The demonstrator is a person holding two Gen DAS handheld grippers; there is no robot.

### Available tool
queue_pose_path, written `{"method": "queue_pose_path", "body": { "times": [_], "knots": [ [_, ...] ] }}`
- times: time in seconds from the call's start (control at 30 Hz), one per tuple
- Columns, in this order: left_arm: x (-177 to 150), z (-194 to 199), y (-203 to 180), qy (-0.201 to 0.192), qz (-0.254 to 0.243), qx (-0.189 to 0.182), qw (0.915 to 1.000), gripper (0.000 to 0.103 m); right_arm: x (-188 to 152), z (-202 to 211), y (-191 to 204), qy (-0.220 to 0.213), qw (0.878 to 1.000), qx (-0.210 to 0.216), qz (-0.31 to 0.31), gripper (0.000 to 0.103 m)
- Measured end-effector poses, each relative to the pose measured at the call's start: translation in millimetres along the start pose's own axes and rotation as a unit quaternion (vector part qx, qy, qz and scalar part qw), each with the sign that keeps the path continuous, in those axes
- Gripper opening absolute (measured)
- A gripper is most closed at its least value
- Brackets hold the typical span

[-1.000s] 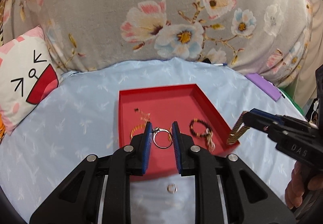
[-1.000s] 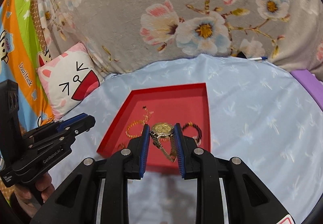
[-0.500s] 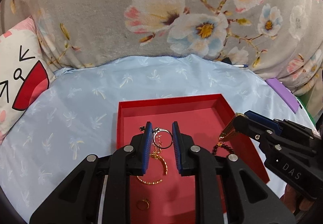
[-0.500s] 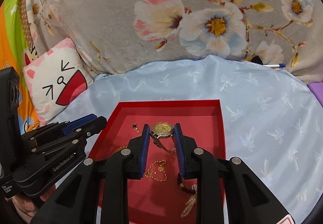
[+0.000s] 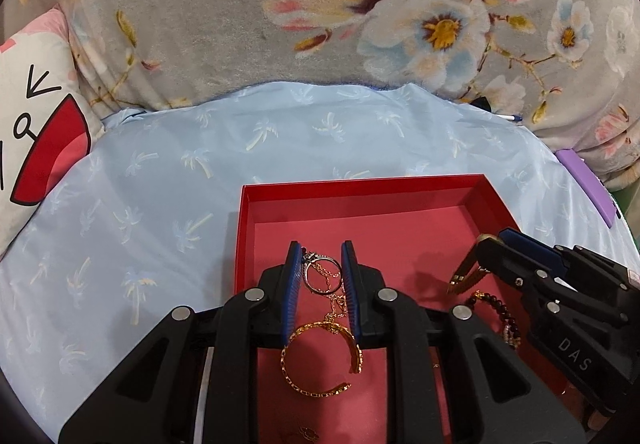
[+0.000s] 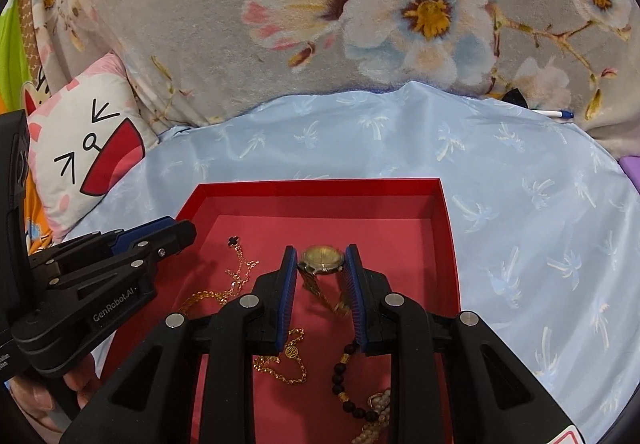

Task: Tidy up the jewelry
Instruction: 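Lower both tools into the red box and open them to release, then withdraw both tools from the box toward the gold hoop earrings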

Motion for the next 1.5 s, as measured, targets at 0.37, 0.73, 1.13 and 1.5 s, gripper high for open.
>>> {"method": "queue_pose_path", "body": {
  "times": [0.37, 0.73, 1.13, 1.5],
  "knots": [
    [0, 5, 6, -0.008, 0.012, 0.007, 0.9999, 0.027, 3, 23, -5, -0.031, 0.999, 0.005, -0.014, 0.025],
    [-21, 65, 0, -0.035, 0.004, 0.001, 0.9994, 0.034, -39, 97, -3, -0.043, 0.999, 0.012, -0.031, 0.025],
    [-79, 127, -2, -0.041, -0.003, 0.000, 0.9992, 0.046, -139, 157, 19, -0.007, 1.000, -0.018, -0.010, 0.031],
    [-142, 127, -9, 0.006, -0.011, -0.015, 0.9998, 0.047, -203, 148, 39, 0.056, 0.998, -0.016, 0.000, 0.031]
  ]
}}
Point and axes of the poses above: each gripper's, at about its wrist camera, not at the fingertips, and z roughly against the way its jaws point, y to its left, x to its top, the point moved 1 cm from there along -z, roughly the way its jaws point, and after that the axes turned 6 degrees about x, right-handed, at the moved point
